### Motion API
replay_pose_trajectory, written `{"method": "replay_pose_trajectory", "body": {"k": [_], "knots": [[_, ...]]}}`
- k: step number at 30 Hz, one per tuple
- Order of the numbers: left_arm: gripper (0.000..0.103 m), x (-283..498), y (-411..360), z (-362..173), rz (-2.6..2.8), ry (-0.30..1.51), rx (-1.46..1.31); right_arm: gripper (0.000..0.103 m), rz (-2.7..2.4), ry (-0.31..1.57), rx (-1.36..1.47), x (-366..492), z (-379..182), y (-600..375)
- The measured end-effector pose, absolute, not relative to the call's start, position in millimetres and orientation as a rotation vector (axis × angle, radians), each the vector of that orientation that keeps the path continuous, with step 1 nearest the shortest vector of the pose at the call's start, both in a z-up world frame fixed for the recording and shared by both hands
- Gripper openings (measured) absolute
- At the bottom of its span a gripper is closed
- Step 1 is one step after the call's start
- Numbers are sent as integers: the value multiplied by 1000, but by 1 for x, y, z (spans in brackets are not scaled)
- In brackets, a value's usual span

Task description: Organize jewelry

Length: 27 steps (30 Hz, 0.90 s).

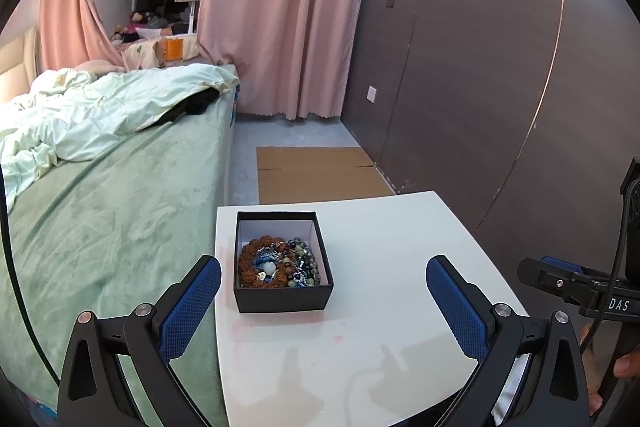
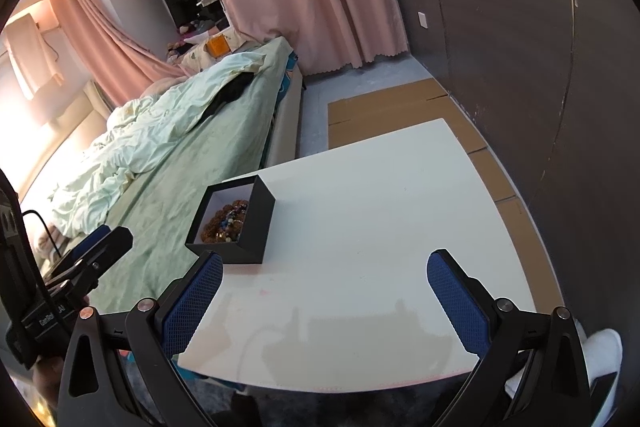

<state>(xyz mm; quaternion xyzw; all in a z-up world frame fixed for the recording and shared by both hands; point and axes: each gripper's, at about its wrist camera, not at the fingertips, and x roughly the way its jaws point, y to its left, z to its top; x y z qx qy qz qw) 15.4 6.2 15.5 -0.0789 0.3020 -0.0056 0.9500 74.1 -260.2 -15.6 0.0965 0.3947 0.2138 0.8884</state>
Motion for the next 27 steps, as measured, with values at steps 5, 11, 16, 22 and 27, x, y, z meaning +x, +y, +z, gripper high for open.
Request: {"method": "replay_pose_trajectory", "body": {"k": [5, 11, 16, 22, 27], "knots": [[102, 16, 6, 15, -11, 612, -156, 103, 442, 822, 200, 75, -16, -260], [102, 16, 6, 14, -14, 613, -153, 103, 440, 824, 200, 75, -17, -260], [102, 15, 6, 13, -16, 616, -151, 103, 439, 827, 202, 74, -17, -261], [102, 16, 6, 12, -28, 620, -150, 103, 438, 827, 201, 74, -19, -261], [102, 15, 6, 12, -31, 620, -147, 103, 437, 828, 202, 74, -19, -261]]}}
